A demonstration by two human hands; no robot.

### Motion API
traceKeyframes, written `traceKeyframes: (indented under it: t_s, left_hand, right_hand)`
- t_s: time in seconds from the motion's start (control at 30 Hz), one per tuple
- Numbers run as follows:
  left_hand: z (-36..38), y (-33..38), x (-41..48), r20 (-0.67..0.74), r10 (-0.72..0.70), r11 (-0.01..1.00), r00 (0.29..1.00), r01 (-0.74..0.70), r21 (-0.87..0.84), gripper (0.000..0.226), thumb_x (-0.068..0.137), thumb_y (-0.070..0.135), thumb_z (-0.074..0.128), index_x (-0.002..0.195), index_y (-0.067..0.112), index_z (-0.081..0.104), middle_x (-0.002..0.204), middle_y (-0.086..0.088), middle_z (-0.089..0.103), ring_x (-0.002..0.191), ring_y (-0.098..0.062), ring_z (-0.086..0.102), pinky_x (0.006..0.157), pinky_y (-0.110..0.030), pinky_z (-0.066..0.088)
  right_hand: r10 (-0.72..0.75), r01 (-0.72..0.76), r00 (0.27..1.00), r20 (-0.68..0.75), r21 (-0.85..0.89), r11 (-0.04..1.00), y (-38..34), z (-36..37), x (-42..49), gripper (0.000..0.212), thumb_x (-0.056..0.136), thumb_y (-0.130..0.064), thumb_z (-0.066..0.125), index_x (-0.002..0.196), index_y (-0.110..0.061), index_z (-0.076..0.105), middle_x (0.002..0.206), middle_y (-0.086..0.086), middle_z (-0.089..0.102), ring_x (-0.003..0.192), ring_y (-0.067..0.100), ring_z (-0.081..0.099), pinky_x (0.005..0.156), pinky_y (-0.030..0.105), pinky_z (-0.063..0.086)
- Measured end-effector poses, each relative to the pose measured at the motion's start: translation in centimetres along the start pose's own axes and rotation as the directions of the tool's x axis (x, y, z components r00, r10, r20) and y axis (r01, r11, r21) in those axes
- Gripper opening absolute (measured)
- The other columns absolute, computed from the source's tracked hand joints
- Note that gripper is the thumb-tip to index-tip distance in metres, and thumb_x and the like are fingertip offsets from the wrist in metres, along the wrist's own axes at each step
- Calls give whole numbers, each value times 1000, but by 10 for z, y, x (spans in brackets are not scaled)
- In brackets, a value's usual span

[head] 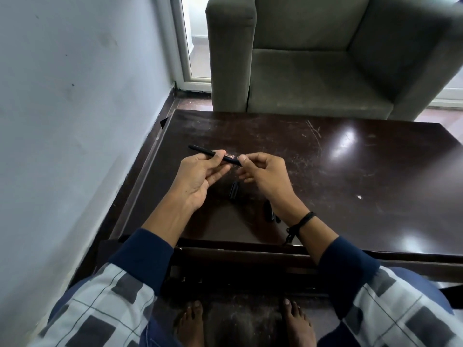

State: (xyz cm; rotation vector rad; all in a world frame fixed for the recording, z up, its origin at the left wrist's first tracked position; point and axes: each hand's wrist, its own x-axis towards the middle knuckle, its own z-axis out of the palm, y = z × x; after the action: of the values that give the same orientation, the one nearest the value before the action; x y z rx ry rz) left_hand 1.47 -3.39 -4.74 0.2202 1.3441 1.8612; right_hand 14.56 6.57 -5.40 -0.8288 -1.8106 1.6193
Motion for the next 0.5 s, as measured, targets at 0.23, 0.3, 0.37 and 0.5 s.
traceKeyframes:
  t_s: [0.23,0.3,0.37,0.5]
  left_hand:
    - [1,-2,0,7,-7,1000,1000,7,1,10,93,2,67,99,-2,73,101,-17,77,93,-23,76,72,-24,60]
    - [1,-2,0,8,-7,1000,1000,7,-3,10,93,2,67,99,-2,73,101,-16,77,95,-23,76,73,-24,60]
    - [1,-3,0,3,-9,1000,1000,9,0,10,93,2,67,99,-2,73,101,-16,77,95,-22,76,73,-24,60]
    - [2,-4,0,4,-17,1000,1000,17,11,11,93,3,68,100,-2,73,103,-18,77,94,-23,76,73,-24,60]
  right_hand:
    - [-45,45,999,-7,-58,997,3,-3,2,9,88,-11,79,96,-14,75,89,5,75,79,12,70,73,24,59]
    - [-21,21,1000,2,-28,999,1,-2,0,13,91,-19,77,101,-11,74,90,8,76,75,9,68,68,21,56]
    - [-3,2,1000,-12,-20,1000,2,-2,0,11,95,-22,73,99,-11,75,88,11,77,71,10,68,66,22,55]
    - [-27,24,999,-34,-85,996,4,-3,2,2,91,-12,76,92,-13,77,86,9,77,77,15,71,73,26,58]
